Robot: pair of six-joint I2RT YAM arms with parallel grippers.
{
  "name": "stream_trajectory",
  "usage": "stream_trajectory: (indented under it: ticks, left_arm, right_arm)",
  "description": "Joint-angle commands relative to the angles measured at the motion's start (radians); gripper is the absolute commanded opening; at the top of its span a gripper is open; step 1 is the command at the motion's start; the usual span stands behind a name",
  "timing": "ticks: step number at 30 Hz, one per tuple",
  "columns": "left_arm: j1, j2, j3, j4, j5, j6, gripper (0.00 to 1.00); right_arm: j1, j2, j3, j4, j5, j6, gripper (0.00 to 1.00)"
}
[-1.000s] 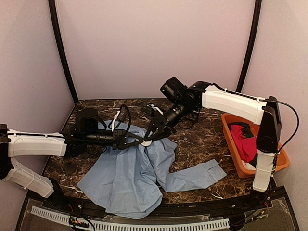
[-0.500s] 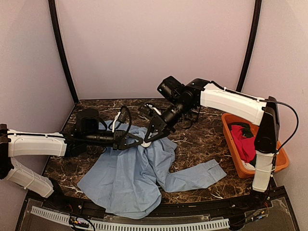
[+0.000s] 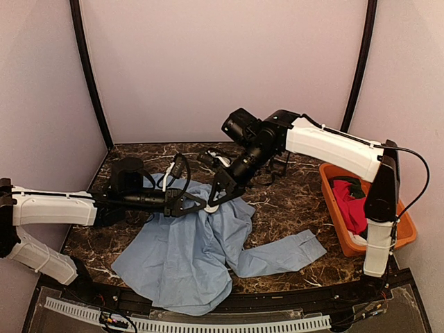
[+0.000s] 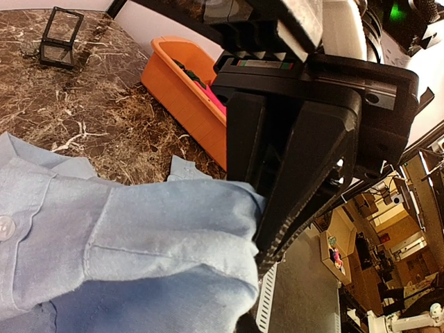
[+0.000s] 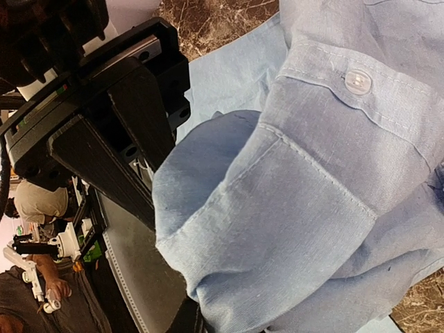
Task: Pin the brooch onto the clothing
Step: Pin the brooch onto the flattened clothing.
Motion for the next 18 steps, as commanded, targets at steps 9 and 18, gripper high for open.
stream_trajectory:
  ticks: [9,18]
  left_arm:
    - [-0.002,0.027,-0.048,0.260,0.084,-0.116,0.01]
    - [-0.002,0.004,-0.043,0.195,0.071,-0.078,0.01]
  right_arm:
    - [-0.003,0.009,-0.009,-0.038,0.074,-0.004,0.16]
    - [-0.007,0.011,0.005,-0.048,0.033,-0.001,0.23]
